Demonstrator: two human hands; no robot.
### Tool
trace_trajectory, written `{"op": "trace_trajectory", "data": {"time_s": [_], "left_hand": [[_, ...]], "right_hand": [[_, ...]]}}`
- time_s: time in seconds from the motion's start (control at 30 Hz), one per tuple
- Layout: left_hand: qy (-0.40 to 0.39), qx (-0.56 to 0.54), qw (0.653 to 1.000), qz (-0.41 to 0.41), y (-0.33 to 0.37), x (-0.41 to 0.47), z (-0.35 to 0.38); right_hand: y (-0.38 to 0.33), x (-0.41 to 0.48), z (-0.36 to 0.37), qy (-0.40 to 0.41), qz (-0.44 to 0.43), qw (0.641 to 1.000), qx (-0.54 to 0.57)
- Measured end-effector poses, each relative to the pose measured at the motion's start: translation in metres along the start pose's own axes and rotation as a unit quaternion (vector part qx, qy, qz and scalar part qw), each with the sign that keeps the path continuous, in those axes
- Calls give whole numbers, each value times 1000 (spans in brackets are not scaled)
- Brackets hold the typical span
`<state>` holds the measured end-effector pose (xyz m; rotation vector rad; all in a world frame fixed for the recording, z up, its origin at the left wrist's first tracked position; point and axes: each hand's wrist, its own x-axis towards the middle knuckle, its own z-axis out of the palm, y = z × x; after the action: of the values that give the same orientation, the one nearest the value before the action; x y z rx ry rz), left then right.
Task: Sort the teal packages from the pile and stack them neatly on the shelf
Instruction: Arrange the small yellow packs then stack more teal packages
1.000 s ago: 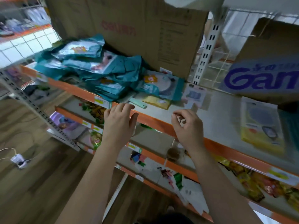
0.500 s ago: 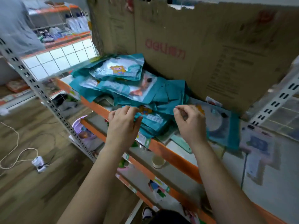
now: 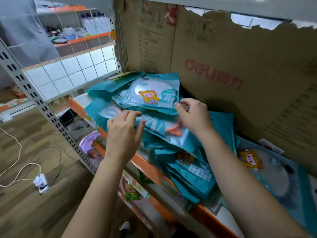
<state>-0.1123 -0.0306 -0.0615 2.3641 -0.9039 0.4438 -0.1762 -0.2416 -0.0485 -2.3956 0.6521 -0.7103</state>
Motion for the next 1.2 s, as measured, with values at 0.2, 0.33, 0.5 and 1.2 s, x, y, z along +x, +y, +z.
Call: {"op": "trace_trajectory", "data": {"time_s": [0.2,0.33,0.5,1.2], "left_hand": [[-12,-34,999,30,-54,58,-1],[-40,-55,996,59,-84,87,-1],[-66,-83,988,111,-106,110,2],[-259,-83,904,331,-40,159,55]], "right_hand": [[-26,55,45,-34,124,983,-132],[-40,77,57,-46,216,967,-126],[-39,78,46,15,325,938,121],[-10,-118,-9,381,380,785,308]]}}
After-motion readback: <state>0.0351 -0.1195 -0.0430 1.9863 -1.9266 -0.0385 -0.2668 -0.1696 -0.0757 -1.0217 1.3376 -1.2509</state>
